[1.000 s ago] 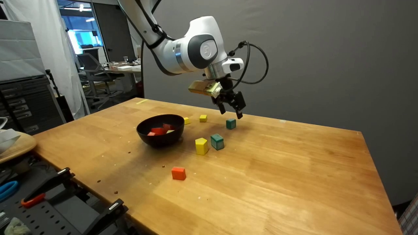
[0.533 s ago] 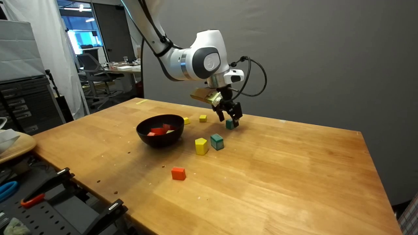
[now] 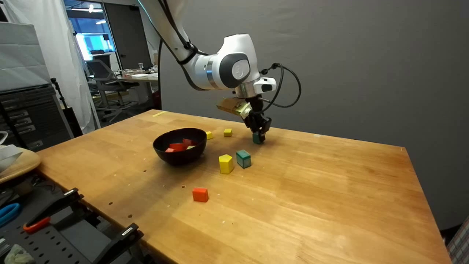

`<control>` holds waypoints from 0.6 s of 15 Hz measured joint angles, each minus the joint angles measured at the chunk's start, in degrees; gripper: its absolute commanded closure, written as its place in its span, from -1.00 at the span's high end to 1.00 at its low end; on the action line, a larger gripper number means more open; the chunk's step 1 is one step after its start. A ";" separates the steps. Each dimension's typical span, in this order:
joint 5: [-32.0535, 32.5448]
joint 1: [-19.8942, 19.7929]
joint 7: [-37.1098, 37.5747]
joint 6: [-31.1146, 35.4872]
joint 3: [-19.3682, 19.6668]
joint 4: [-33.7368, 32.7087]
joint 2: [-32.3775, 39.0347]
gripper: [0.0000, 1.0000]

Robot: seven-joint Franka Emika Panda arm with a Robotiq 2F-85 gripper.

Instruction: Put all the toy blocks into the bowl.

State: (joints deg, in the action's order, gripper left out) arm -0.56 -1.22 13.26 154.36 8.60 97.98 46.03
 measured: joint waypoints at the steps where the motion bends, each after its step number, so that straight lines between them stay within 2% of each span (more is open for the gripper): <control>1: 0.02 0.35 0.23 -0.03 0.48 0.62 -0.68 -0.77; 3: 0.27 1.17 0.44 -0.88 1.41 3.75 -3.63 -0.77; 6: 1.76 2.14 0.34 -0.67 1.85 12.10 -11.47 -0.77; 9: 2.32 2.41 -1.56 0.43 0.73 20.80 -19.91 -0.77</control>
State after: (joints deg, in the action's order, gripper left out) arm 1.76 1.19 11.70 154.79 9.33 118.78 26.11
